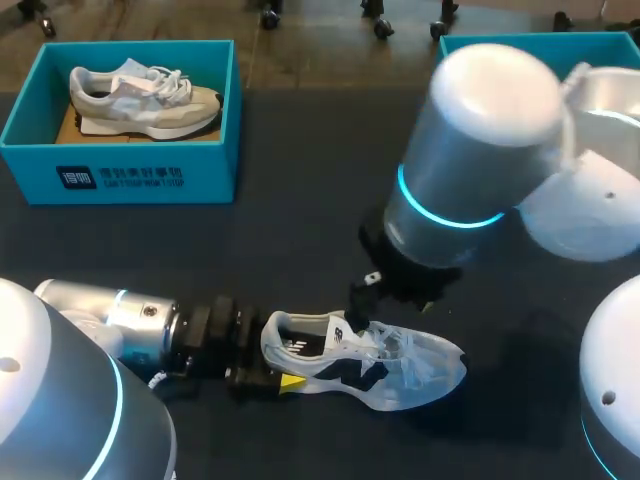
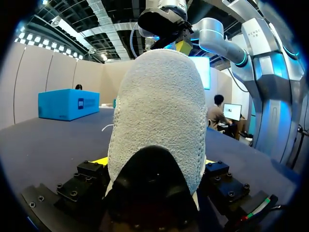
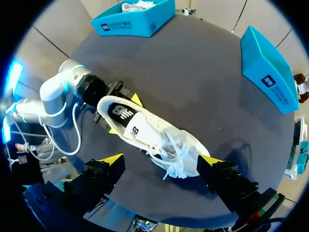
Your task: Take the shoe out of the shoebox, open the shoe tongue, remove and reinsert the insole, then place the shoe into the shoebox
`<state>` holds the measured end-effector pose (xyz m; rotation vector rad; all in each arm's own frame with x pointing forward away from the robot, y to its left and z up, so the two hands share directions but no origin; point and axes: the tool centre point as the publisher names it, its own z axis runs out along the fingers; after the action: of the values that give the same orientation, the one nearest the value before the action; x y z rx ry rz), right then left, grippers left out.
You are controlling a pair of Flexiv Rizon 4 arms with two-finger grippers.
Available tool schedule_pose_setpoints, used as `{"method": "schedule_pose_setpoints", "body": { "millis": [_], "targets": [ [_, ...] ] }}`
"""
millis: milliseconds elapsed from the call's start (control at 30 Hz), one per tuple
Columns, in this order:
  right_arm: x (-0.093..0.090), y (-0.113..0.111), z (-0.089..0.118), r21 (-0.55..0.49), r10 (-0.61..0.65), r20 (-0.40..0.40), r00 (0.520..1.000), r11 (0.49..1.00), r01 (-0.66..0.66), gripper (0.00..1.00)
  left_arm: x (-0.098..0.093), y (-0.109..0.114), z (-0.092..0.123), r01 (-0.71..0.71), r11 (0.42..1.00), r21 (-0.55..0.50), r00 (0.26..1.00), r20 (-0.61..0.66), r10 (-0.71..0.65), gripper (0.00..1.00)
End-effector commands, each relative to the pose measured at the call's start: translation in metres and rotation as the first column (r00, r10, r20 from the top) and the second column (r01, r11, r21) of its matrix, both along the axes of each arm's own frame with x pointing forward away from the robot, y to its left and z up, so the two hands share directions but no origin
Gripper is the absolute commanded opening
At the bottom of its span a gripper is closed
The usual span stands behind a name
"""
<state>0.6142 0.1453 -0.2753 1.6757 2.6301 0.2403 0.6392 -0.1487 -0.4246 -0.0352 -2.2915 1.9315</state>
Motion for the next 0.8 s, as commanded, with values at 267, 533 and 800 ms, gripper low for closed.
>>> {"method": "schedule_pose_setpoints", "body": {
  "millis": [267,533,800],
  "targets": [
    [0.004,0.053,-0.016,-0.196,-0.273,-0.066,0.960,0.947,0.255,1.00,0.001,0.000,-0.008,-0.002,1.000,0.000,1.000,0.000,0.002,0.00],
    [-0.001,0.062,-0.020,-0.312,-0.445,-0.001,0.896,0.851,0.422,1.00,0.001,0.000,-0.008,-0.002,1.000,0.000,1.000,0.000,0.002,0.00],
    [-0.004,0.072,-0.028,-0.345,-0.465,0.097,0.880,0.814,0.468,1.00,0.001,0.000,-0.008,-0.002,1.000,0.000,1.000,0.000,0.002,0.00]
  ]
}}
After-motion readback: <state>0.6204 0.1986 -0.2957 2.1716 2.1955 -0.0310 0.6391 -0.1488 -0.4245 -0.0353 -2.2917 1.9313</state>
